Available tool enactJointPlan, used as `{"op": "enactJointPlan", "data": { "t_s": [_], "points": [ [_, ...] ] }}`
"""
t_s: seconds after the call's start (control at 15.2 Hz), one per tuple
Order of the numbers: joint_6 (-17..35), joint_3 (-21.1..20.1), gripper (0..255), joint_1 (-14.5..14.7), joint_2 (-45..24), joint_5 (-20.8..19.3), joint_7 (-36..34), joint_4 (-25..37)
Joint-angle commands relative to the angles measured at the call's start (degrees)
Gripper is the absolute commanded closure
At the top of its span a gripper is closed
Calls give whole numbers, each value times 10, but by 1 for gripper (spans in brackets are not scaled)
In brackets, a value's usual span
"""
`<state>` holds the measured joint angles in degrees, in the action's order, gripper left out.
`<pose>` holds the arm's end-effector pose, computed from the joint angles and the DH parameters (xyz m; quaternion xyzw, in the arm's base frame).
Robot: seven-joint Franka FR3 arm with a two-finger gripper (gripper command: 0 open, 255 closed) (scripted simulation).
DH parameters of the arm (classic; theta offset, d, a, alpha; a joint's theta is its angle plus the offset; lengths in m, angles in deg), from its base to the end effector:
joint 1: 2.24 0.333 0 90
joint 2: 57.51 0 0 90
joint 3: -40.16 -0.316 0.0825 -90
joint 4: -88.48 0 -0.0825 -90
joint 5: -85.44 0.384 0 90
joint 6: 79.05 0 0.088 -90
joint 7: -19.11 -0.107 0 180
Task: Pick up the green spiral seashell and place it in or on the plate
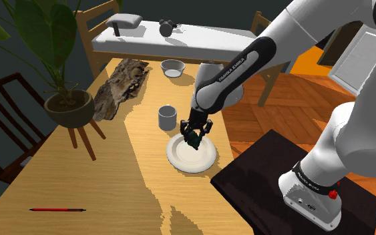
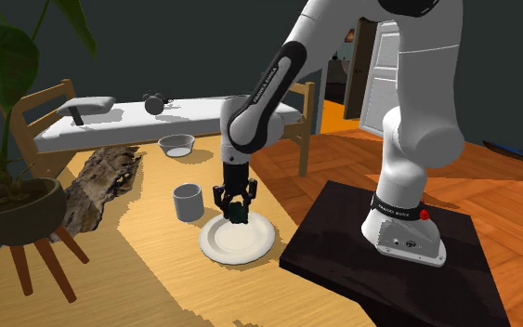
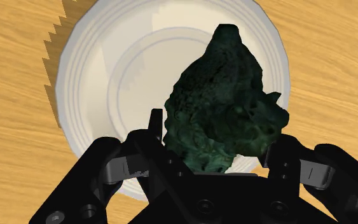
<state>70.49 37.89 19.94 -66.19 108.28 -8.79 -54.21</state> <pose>0.4300 0.1868 0.2249 -0.9741 0.2018 0.0588 0.0832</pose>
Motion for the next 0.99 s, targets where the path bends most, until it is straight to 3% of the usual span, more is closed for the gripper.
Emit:
{"op": "enactJointPlan", "data": {
  "t_s": [0.0,0.59,0.92],
  "points": [
    [14,-3,255,0,-14,8,6,1],
    [77,-21,255,-9,-92,49,48,13],
    [78,-21,255,-9,-92,49,48,13]
  ]
}}
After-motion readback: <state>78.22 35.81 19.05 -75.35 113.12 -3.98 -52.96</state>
